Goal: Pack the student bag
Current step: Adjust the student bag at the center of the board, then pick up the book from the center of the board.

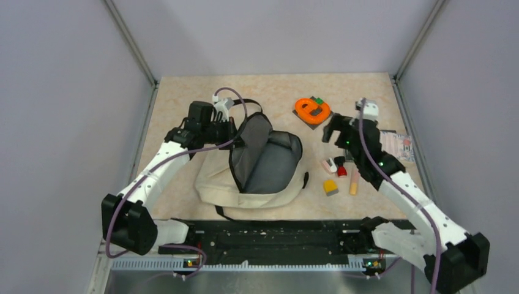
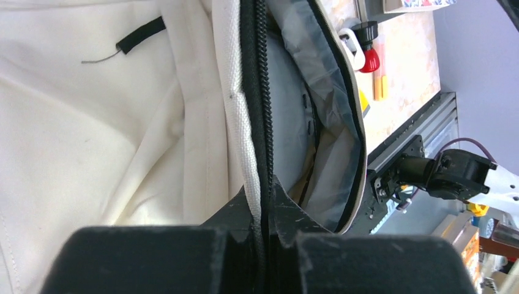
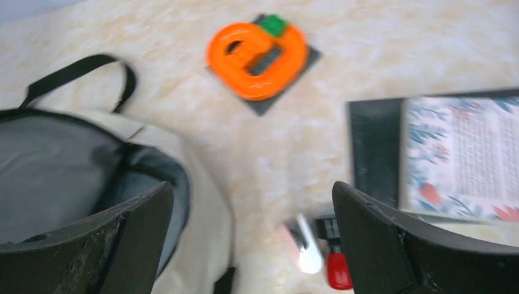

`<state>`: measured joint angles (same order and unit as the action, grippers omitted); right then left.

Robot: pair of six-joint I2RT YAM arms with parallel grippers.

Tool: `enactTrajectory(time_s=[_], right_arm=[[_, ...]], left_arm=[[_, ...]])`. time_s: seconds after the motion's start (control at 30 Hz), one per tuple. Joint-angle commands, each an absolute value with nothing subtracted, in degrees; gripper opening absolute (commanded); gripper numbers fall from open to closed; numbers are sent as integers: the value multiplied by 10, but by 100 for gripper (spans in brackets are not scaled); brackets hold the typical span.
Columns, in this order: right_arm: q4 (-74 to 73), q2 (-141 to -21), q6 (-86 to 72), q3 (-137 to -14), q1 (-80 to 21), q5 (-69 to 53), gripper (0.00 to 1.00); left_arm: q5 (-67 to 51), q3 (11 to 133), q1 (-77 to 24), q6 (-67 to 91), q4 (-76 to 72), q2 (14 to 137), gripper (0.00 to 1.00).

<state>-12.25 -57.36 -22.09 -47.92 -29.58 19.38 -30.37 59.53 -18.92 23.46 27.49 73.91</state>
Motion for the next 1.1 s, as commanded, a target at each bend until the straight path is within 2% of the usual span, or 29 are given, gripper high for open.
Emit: enactTrajectory(time_s=[0.0,0.2,0.43,0.7,1.07], right_arm=[[-179,-504,-267,-428,-184,202,99],[-180,-479,-288,-368,29,128,99],[-87,-501,-343,-289,227,60,99],[46,-586,-380,-248,311,88,99],[247,-715,-388,-218,370,-46,99]], left_arm=[[-295,661,-188,171,305,743,0],[-245,625,-187,158,292,711,0],[-267,605,-186,172,273,696,0],[-252,599,-185,165,280,683,0],[-209,591,-185,159,266,659,0]])
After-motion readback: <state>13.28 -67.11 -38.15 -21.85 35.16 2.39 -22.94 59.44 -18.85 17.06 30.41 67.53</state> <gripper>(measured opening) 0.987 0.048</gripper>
